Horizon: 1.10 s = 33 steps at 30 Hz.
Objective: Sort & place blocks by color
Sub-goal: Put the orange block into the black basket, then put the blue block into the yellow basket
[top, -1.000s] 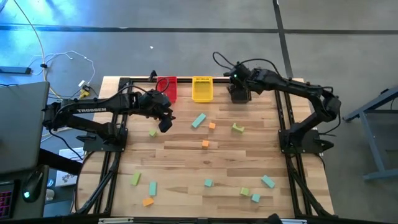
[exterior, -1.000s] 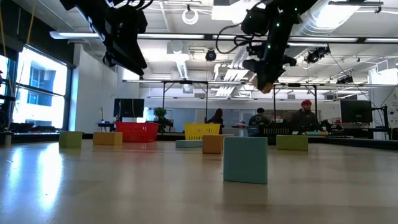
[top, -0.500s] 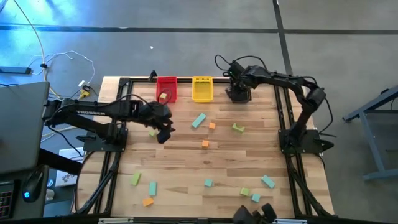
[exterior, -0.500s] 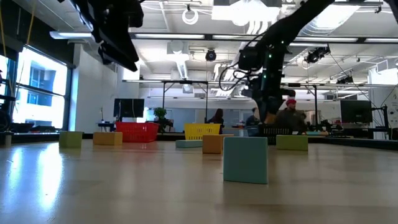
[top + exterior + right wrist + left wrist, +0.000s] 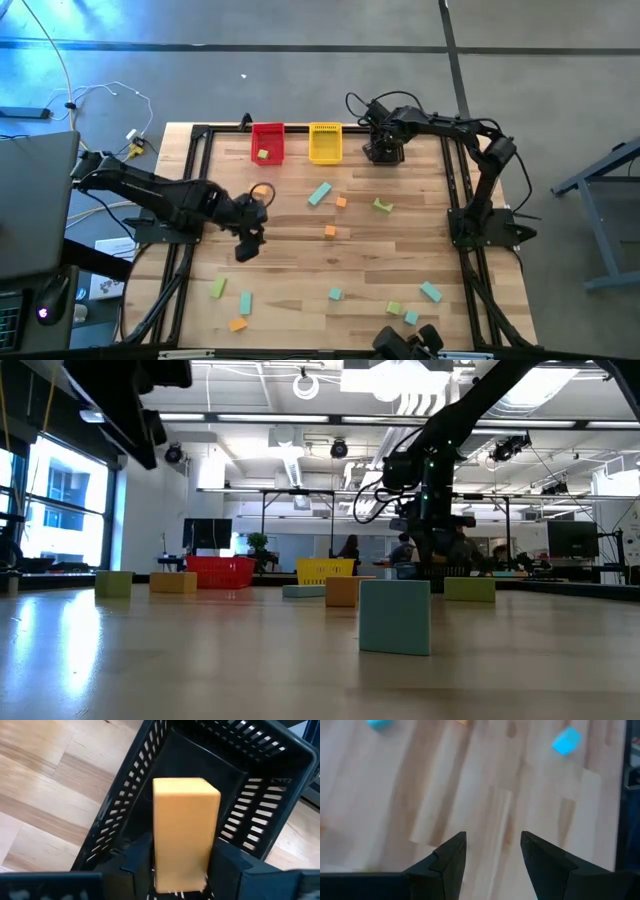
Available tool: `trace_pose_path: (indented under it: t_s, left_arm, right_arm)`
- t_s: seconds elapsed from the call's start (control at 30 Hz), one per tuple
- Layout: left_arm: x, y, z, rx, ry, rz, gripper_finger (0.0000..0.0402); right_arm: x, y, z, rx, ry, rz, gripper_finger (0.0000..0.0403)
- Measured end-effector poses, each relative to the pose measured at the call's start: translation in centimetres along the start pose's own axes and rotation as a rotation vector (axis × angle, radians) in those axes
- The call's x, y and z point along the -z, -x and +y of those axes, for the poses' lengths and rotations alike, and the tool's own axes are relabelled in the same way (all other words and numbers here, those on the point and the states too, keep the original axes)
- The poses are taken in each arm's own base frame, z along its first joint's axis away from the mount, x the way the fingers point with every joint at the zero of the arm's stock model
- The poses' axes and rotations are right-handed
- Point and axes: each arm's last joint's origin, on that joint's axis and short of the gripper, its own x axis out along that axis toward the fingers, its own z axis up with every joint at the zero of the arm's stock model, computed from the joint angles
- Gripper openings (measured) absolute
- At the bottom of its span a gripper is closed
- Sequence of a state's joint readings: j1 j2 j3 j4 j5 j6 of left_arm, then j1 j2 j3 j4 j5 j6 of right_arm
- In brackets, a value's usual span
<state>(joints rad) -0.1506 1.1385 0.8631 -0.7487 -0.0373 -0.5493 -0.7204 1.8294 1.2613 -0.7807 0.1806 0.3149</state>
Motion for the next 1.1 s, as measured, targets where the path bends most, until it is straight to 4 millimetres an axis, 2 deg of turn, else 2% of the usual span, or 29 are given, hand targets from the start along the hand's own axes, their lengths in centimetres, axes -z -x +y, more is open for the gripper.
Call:
trace_pose_path:
  t_s: [0.27, 0.47, 0.7, 1.1]
  left_arm:
    - [2.0, 0.3, -2.8, 0.051, -0.063, 0.027, 0.0175]
    - [3.3, 0.6, -4.2, 0.075, -0.173, 0.036, 0.0174]
    - [4.7, 0.9, -5.6, 0.125, -0.545, 0.039, 0.0174]
    - [5.3, 1.3, -7.3, 0.216, -1.038, -0.077, 0.0174]
  right_arm:
    - [0.0, 0.1, 0.0, -0.001, 0.001, -0.006, 0.0158]
    - [0.0, 1.5, -0.2, -0.012, -0.004, -0.046, 0.0159]
    - [0.4, 4.7, -0.1, -0.054, -0.037, -0.132, 0.016]
    - [2.5, 9.2, 2.8, -0.16, -0.023, -0.233, 0.016]
